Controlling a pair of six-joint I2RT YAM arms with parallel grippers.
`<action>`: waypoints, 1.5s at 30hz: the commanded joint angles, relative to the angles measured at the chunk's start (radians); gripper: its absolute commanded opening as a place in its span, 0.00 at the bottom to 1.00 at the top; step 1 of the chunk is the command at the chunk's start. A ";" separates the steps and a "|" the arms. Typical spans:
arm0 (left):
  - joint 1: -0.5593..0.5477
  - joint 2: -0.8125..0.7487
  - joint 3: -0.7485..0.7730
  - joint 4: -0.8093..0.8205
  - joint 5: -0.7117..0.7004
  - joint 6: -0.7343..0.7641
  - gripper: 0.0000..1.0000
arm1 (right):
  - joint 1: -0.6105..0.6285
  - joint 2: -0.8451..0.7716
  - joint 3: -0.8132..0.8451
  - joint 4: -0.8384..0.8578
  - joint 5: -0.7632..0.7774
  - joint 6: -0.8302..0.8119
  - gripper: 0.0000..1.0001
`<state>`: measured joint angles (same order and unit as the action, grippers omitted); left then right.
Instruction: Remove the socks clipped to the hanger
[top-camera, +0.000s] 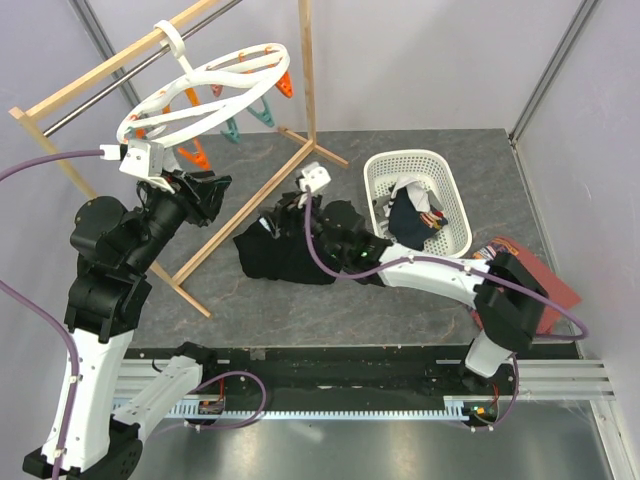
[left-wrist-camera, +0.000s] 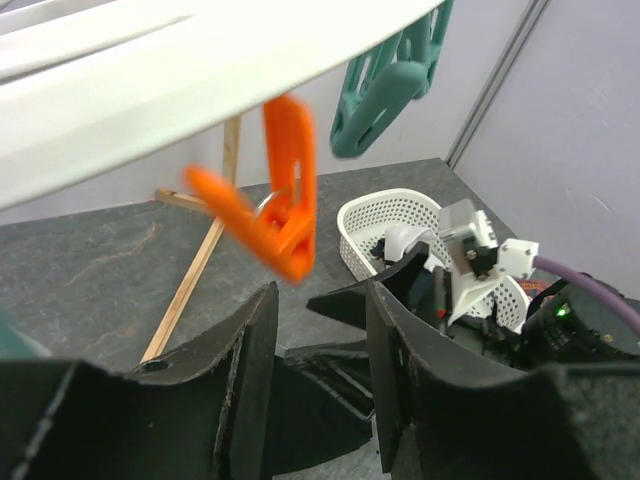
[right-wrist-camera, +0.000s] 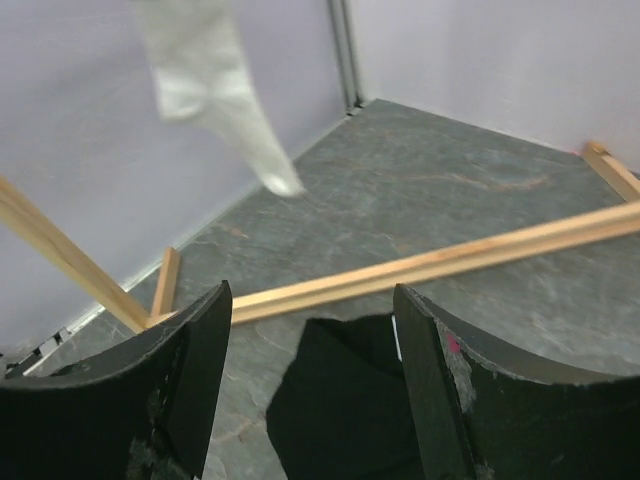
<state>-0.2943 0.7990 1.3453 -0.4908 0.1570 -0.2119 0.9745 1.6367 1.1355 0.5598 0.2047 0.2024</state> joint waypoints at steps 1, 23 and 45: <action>-0.003 0.006 0.025 0.043 -0.030 0.020 0.48 | 0.029 0.054 0.189 0.039 -0.005 -0.041 0.73; -0.003 -0.004 0.117 0.023 -0.112 0.071 0.50 | 0.069 0.279 0.527 -0.012 -0.071 -0.136 0.76; -0.003 -0.047 0.218 -0.089 -0.406 0.118 0.50 | 0.188 0.212 0.604 -0.090 0.025 -0.190 0.74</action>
<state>-0.2943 0.7750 1.5326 -0.5659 -0.2188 -0.1108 1.1149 1.9560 1.6970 0.4503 0.1764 0.0608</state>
